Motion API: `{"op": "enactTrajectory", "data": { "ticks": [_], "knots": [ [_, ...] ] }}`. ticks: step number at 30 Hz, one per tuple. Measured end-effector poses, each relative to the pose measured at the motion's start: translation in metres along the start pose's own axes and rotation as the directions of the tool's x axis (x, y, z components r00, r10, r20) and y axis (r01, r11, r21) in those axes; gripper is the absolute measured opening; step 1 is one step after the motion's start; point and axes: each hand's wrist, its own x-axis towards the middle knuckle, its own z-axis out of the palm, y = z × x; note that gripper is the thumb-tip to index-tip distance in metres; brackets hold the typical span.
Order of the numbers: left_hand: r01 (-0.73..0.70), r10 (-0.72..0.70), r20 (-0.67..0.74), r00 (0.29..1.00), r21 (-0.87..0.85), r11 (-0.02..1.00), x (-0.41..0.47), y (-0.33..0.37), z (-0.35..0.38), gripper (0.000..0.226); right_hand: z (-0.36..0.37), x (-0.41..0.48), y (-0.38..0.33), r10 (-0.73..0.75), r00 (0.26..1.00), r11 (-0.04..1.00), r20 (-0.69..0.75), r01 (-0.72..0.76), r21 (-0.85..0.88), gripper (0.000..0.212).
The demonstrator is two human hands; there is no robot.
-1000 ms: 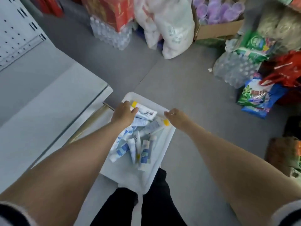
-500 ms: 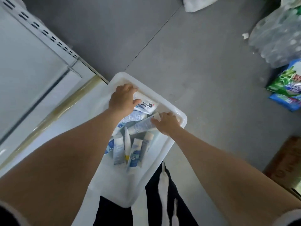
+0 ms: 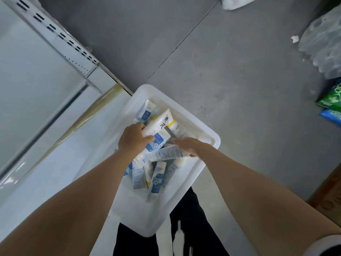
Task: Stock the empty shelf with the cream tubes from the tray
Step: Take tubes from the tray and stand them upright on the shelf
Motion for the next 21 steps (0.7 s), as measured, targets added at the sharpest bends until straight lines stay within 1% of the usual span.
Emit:
{"op": "enactTrajectory", "data": {
  "ticks": [3, 6, 8, 10, 12, 15, 16, 19, 21],
  "knots": [
    [0.097, -0.097, 0.014, 0.995, -0.075, 0.992, -0.010, -0.004, -0.001, 0.044, 0.003, 0.000, 0.000, 0.037, 0.999, 0.999, 0.005, -0.037, 0.023, 0.075],
    [0.177, -0.176, 0.020, 0.984, -0.154, 0.972, -0.019, -0.015, -0.001, 0.044, 0.015, 0.000, -0.001, 0.077, 0.997, 0.997, 0.000, -0.077, -0.024, 0.072],
    [0.198, -0.196, 0.030, 0.980, -0.212, 0.957, -0.026, -0.024, -0.003, 0.042, 0.021, -0.002, -0.003, 0.072, 0.997, 0.995, -0.027, -0.074, -0.061, 0.068],
    [0.205, -0.200, 0.046, 0.979, -0.228, 0.952, -0.035, -0.029, -0.005, 0.040, 0.025, -0.005, -0.003, 0.064, 0.997, 0.995, -0.044, -0.067, -0.069, 0.063],
    [0.219, -0.211, 0.059, 0.976, -0.233, 0.948, -0.047, -0.037, -0.004, 0.039, 0.029, -0.007, -0.001, 0.081, 0.997, 0.996, 0.000, -0.081, 0.031, 0.057],
    [0.268, -0.252, 0.092, 0.963, -0.252, 0.930, -0.067, -0.049, 0.003, 0.038, 0.037, -0.019, 0.006, 0.105, 0.987, 0.948, 0.120, -0.136, 0.288, 0.040],
    [0.298, -0.274, 0.123, 0.954, -0.272, 0.915, -0.073, -0.054, 0.007, 0.038, 0.041, -0.025, 0.009, 0.099, 0.986, 0.938, 0.131, -0.137, 0.319, 0.034],
    [0.404, -0.344, 0.225, 0.912, -0.339, 0.850, -0.092, -0.073, 0.023, 0.043, 0.060, -0.037, 0.019, 0.083, 0.992, 0.947, 0.091, -0.107, 0.302, 0.018],
    [0.496, -0.389, 0.315, 0.866, -0.442, 0.747, -0.105, -0.086, 0.032, 0.049, 0.075, -0.046, 0.022, 0.097, 0.993, 0.934, 0.070, -0.115, 0.339, 0.009]
  ]
}}
